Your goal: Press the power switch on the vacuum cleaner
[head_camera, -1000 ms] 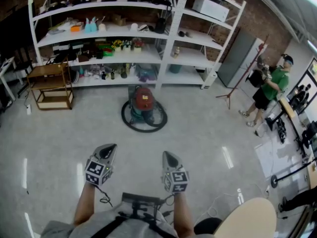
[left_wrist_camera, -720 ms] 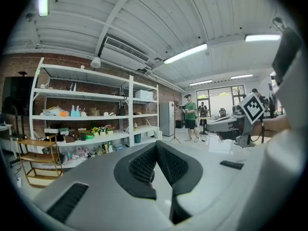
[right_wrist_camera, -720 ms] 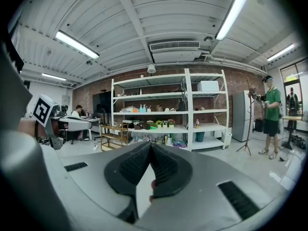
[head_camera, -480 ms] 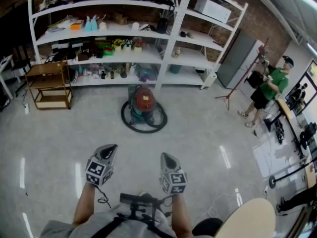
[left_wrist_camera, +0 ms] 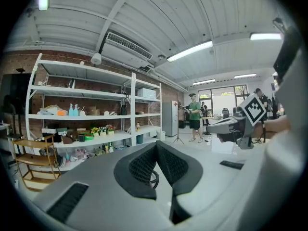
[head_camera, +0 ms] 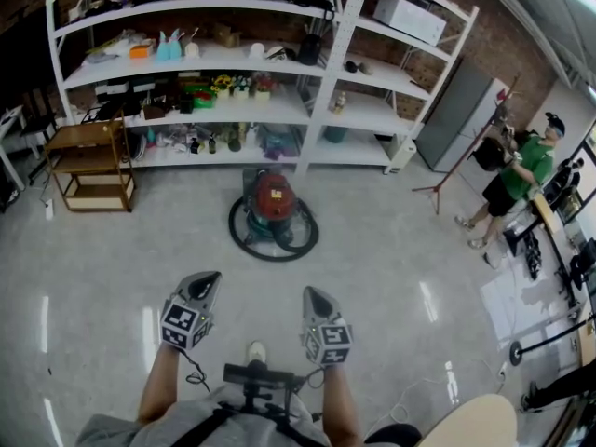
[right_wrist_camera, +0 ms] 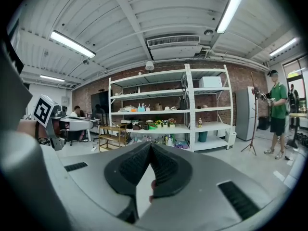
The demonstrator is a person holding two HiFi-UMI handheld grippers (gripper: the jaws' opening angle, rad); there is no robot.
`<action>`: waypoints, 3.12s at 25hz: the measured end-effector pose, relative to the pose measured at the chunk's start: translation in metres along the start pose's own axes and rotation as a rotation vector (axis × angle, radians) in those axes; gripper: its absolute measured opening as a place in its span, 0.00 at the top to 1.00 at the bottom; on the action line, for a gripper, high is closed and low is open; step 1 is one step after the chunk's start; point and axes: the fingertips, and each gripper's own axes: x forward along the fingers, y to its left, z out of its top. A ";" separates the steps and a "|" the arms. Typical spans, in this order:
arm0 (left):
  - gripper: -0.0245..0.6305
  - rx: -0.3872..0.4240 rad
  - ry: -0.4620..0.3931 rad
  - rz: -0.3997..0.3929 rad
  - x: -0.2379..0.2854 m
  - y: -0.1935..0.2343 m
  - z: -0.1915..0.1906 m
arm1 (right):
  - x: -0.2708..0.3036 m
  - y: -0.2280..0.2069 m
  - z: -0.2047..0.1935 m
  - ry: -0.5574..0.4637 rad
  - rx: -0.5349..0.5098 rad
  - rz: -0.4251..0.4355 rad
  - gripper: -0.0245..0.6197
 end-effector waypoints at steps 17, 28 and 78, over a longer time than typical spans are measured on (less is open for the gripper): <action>0.95 0.005 0.000 0.066 0.159 0.059 0.046 | 0.148 -0.108 0.048 -0.002 -0.012 0.084 0.94; 0.95 0.002 0.024 0.080 0.196 0.087 0.049 | 0.192 -0.123 0.051 0.020 0.005 0.104 0.94; 0.95 -0.103 0.207 -0.079 0.535 0.379 0.007 | 0.615 -0.218 0.066 0.248 0.073 0.028 0.94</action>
